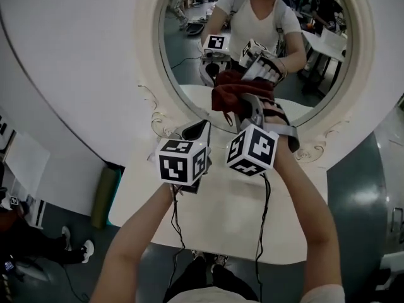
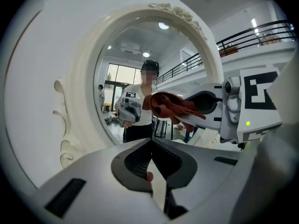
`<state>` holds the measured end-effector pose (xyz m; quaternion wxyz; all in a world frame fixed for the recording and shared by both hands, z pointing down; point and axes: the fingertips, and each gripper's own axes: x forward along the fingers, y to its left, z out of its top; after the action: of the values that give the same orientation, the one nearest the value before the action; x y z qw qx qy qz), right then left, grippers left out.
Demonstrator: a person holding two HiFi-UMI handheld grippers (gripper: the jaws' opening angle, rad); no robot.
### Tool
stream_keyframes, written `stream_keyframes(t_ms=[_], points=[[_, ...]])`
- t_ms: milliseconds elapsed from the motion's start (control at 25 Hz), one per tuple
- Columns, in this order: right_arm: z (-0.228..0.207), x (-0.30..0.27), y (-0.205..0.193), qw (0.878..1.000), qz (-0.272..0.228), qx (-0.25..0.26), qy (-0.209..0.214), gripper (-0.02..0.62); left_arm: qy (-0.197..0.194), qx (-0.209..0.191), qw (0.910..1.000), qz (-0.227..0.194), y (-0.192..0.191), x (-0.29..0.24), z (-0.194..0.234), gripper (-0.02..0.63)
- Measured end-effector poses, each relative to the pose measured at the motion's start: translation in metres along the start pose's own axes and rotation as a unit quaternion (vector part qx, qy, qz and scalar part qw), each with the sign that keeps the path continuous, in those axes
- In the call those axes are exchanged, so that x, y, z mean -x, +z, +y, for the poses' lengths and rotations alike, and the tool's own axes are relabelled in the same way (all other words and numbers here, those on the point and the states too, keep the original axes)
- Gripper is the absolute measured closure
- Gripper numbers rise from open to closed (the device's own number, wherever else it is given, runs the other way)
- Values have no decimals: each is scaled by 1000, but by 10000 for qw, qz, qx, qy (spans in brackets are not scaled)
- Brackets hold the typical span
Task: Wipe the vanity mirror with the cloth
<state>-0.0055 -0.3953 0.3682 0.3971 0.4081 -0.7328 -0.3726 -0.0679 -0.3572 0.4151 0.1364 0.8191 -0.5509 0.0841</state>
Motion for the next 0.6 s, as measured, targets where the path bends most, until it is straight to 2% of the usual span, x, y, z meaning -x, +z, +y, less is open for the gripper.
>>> stream_keyframes(t_ms=[200, 360, 480, 600], points=[[86, -25, -43, 9962, 244, -362, 749, 535, 4, 182, 9990, 396, -65, -8, 5, 597], [136, -38, -66, 9908, 405, -540, 1176, 535, 49, 345, 9974, 635, -103, -12, 8, 596], [153, -43, -75, 9881, 457, -608, 1340, 535, 63, 390, 9967, 711, -113, -14, 8, 595], [153, -43, -74, 9856, 465, -670, 1483, 535, 57, 351, 9970, 685, -107, -14, 5, 596]])
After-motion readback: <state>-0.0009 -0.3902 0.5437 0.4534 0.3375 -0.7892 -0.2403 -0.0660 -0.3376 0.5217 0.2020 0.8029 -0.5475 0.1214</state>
